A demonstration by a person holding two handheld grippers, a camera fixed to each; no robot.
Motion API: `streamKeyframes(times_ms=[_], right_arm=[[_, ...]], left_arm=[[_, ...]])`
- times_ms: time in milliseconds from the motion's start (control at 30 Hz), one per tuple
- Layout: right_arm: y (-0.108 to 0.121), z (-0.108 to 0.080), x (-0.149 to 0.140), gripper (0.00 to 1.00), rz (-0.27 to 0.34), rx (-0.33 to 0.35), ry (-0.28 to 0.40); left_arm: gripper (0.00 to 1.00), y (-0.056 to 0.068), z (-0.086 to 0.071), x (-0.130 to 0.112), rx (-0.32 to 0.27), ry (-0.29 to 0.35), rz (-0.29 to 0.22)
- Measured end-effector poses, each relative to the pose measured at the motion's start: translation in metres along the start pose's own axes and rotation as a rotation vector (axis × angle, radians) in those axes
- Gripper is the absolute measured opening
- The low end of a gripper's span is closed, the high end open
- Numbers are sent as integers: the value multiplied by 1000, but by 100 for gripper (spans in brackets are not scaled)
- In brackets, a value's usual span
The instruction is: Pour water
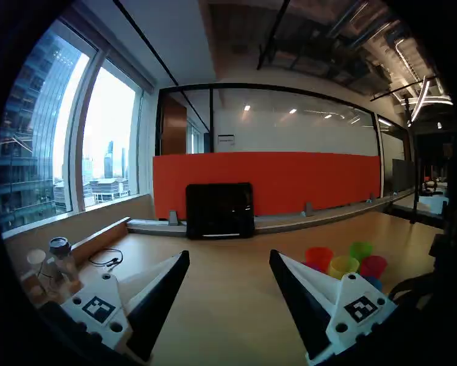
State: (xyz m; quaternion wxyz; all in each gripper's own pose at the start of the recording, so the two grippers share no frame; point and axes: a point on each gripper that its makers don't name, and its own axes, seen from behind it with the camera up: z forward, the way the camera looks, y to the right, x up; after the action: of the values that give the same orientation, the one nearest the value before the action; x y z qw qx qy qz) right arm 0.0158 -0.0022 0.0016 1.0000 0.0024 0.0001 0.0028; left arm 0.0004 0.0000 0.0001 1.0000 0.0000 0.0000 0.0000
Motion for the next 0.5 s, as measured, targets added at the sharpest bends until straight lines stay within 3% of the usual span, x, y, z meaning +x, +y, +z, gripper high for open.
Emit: streamKeyframes(times_ms=[300,500], right_arm=[[1,4,51,100,35,27,-11],[1,5,82,100,57,50,-21]], left_arm=[[97,-4,8,62,-1,19,14],[97,1,13,106,-27,46,23]])
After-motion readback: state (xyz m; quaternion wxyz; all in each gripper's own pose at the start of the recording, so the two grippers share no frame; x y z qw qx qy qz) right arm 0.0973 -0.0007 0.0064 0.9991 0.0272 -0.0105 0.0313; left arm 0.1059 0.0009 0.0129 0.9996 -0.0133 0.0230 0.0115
